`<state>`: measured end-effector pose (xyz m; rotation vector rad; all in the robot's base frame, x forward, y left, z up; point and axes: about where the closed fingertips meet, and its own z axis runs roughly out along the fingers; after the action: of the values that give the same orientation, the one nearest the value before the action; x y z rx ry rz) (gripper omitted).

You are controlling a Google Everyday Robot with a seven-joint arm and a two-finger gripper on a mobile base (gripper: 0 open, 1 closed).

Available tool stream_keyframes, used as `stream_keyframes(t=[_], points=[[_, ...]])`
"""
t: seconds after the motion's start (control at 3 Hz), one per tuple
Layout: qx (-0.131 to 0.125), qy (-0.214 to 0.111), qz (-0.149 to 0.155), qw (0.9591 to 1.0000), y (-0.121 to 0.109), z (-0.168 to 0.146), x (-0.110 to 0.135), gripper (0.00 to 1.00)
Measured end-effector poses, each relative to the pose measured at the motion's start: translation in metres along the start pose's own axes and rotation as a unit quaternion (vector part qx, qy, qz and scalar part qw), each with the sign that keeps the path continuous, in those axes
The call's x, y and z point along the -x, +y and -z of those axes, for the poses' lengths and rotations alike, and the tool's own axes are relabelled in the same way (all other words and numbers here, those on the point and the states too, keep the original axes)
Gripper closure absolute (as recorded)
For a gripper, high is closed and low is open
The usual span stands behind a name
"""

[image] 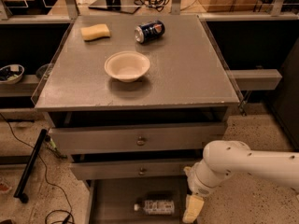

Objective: Pick blue plastic bottle from bottom drawer and place on counter

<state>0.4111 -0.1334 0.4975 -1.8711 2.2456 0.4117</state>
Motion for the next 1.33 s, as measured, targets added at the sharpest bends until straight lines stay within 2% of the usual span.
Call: stream_keyframes(t=[0.33,0.67,1.0,1.33], points=[[0.0,0.0,0.0,1.0,0.0,0.0,0.0,0.0],[-0.003,-0.004,0.002,1.0,-0.004,-0.026,-0.004,0.0],[0.022,-0.016,-0.001,0.9996,-0.014,-0.083,-0.01,0.0],[0.022,-0.021,-0.003,0.9995,-0.015,-0.091,-0.012,0.0]])
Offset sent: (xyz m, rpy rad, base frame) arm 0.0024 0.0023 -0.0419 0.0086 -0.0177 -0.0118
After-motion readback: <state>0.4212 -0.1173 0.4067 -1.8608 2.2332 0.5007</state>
